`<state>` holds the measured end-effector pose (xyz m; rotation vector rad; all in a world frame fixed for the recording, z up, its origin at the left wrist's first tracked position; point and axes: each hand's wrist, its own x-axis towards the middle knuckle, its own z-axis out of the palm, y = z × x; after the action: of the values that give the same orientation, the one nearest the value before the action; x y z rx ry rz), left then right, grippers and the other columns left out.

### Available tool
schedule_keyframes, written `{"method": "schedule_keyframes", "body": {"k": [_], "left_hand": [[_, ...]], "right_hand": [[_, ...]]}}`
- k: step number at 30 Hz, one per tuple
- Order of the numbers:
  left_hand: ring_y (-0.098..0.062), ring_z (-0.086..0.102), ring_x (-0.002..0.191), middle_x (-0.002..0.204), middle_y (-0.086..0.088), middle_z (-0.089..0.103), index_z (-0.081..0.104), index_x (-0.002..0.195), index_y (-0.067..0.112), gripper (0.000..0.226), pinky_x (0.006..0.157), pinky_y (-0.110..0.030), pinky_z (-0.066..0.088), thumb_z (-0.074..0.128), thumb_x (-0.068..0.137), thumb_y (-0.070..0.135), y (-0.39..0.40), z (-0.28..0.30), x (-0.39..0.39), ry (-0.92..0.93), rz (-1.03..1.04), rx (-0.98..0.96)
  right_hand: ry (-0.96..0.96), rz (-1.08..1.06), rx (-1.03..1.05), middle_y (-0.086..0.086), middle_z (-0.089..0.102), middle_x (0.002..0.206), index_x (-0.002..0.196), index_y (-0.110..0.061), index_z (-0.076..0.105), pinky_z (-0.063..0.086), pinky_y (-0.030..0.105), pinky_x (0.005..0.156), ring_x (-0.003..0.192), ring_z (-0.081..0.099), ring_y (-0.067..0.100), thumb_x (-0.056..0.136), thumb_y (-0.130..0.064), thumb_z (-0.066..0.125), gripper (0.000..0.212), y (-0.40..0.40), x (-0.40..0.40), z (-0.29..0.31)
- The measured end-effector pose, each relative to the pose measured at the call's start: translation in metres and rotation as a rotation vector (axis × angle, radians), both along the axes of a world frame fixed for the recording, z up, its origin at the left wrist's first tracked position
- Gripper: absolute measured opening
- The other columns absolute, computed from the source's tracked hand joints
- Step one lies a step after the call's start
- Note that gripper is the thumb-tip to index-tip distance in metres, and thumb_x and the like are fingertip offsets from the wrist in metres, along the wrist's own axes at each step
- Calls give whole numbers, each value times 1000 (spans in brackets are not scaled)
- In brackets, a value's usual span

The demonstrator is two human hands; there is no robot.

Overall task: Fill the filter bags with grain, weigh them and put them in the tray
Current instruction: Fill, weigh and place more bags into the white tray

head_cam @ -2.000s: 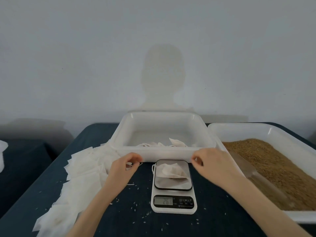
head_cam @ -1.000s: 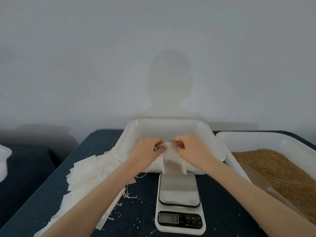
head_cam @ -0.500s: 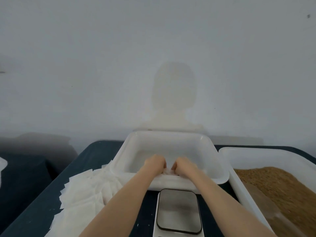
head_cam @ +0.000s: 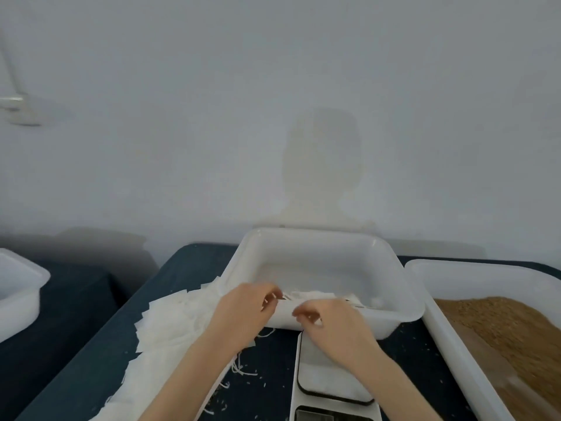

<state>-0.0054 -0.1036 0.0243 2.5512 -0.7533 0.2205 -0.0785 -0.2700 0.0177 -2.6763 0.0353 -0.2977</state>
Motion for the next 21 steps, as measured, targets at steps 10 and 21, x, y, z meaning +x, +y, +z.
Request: {"method": "schedule_keyframes", "body": {"k": [10,21], "left_hand": [[-18,52,125,139,6,51,57,130,23,51,93,-34,46,72,82,29,107,-99,-62,-82,366,148],[-8,65,61,65,17,68,74,66,27,48,47,-21,48,96,29,6,126,-124,-60,-219,235,117]], "right_hand": [[188,181,282,-23,70,92,96,-46,69,48,7,81,84,63,-6,91,-39,53,18,74,-60,-52],[245,178,342,-25,69,92,77,-53,60,49,11,85,86,63,-7,91,-40,52,20,117,-67,-77]]}}
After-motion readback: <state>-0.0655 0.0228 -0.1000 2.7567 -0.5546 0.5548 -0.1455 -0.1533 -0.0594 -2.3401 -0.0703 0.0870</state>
